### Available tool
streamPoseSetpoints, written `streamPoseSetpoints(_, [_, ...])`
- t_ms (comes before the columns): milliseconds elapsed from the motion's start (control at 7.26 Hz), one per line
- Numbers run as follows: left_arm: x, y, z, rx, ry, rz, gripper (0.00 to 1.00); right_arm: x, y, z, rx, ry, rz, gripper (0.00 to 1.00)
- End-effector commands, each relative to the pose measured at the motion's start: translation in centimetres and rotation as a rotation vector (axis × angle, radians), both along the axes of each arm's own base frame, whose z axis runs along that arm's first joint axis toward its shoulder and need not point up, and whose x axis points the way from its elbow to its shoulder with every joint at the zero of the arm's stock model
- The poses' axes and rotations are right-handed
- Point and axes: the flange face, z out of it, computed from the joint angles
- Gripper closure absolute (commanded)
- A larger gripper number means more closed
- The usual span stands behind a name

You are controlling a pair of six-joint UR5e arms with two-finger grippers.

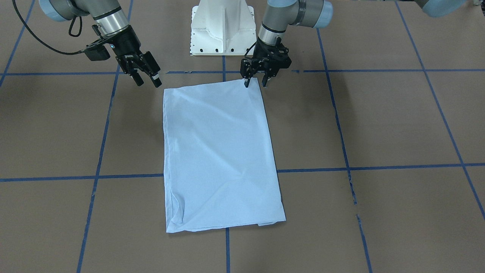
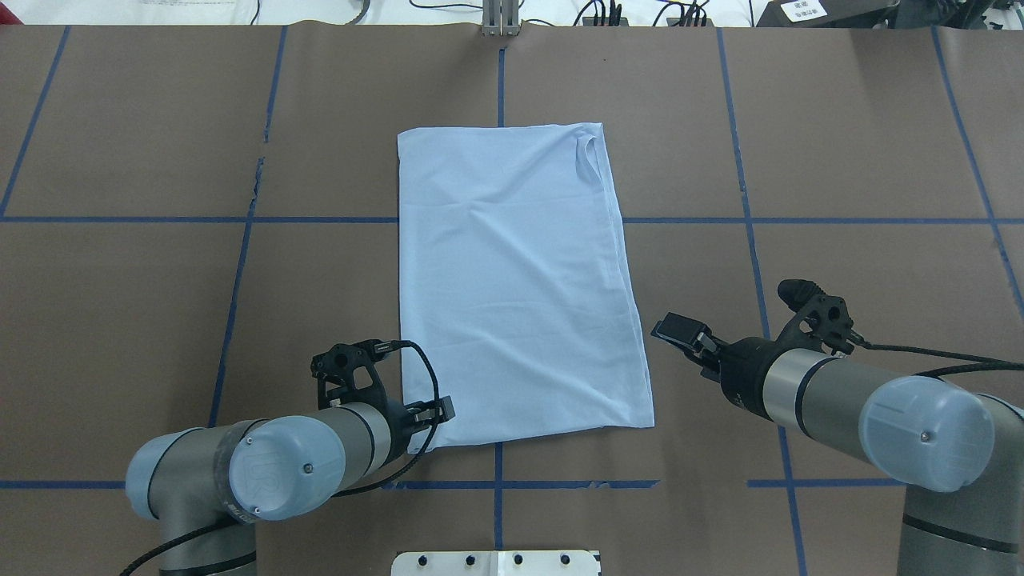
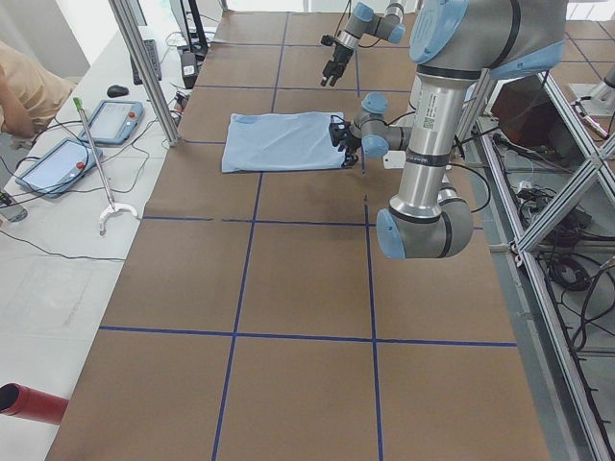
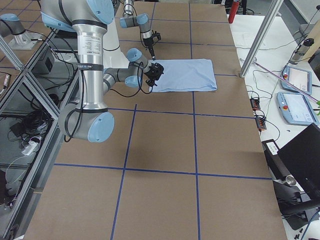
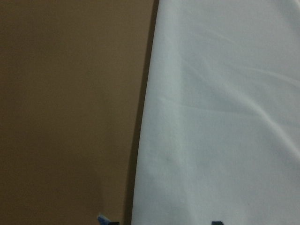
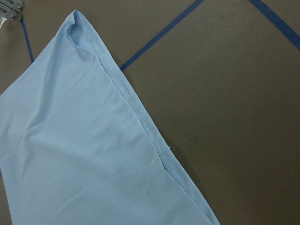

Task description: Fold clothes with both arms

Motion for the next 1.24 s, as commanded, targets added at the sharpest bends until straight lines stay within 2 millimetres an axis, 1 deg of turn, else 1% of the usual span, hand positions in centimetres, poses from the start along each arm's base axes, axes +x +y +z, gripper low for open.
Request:
streamPoseSetpoints(0, [1.9,-0.4,0.1,-0.001,-0.017,0.004,0.27,0.0,-0.1,0.1,0.000,0.001,0.001,0.00])
streamPoseSetpoints(138, [1.7,-0.3,-0.2,-0.004,-0.011,0.011,0.27,0.0,0.0,0.1,0.000,0.001,0.000,0.00])
streamPoseSetpoints(275, [1.1,-0.4,-0.4,0.010,-0.014,0.017,0.27,0.1,0.0,0.0,0.000,0.000,0.001,0.00])
streamPoseSetpoints(413, [0.0,-0.2,-1.5,0.044,0.003,0.031,0.27,0.0,-0.1,0.1,0.000,0.001,0.001,0.00])
streamPoseSetpoints(551, [-0.1,0.1,-0.6,0.036,-0.014,0.044,0.27,0.1,0.0,0.0,0.000,0.000,0.001,0.00])
streamPoseSetpoints(826, [0.1,0.6,0.3,0.011,-0.048,0.075,0.27,0.0,0.0,0.1,0.000,0.001,0.000,0.00])
streamPoseSetpoints(1101, [0.7,1.0,0.5,0.009,-0.054,0.084,0.27,0.0,0.0,0.1,-0.001,0.003,0.000,0.00])
